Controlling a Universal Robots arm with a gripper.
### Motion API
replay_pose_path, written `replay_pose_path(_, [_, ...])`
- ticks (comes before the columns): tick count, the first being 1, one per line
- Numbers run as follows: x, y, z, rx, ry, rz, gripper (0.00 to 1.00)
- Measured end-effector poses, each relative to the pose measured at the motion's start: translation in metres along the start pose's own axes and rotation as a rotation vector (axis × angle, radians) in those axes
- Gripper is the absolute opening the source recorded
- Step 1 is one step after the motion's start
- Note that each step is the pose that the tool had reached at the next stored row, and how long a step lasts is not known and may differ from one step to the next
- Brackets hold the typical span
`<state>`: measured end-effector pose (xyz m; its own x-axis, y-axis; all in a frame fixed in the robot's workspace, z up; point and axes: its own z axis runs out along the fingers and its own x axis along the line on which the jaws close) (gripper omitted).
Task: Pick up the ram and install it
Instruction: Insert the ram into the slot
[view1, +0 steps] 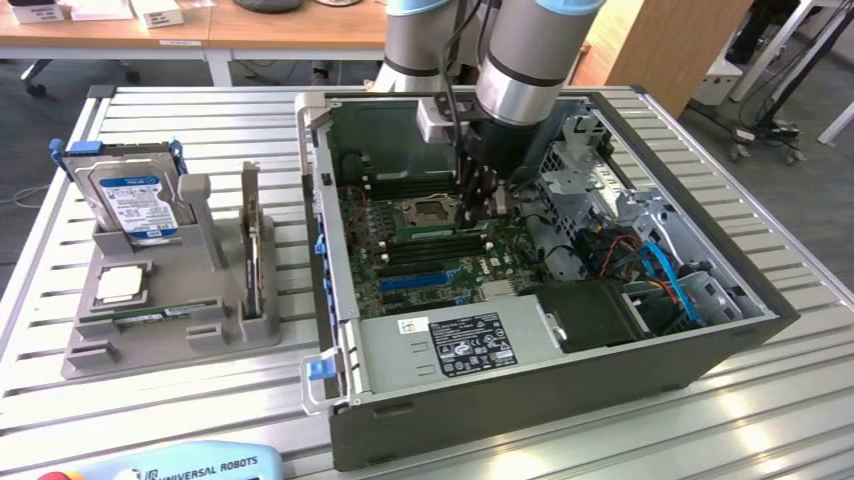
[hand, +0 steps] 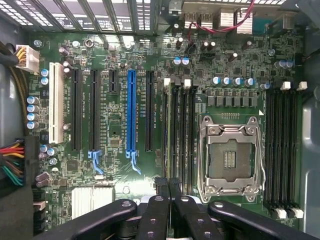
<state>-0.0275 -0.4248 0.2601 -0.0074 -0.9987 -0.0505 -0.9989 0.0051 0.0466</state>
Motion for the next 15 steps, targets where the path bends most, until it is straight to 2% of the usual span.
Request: replay_pose_path(15, [0.0004,-0.0003,0.0073,0.0,0.0,0.0,0.11])
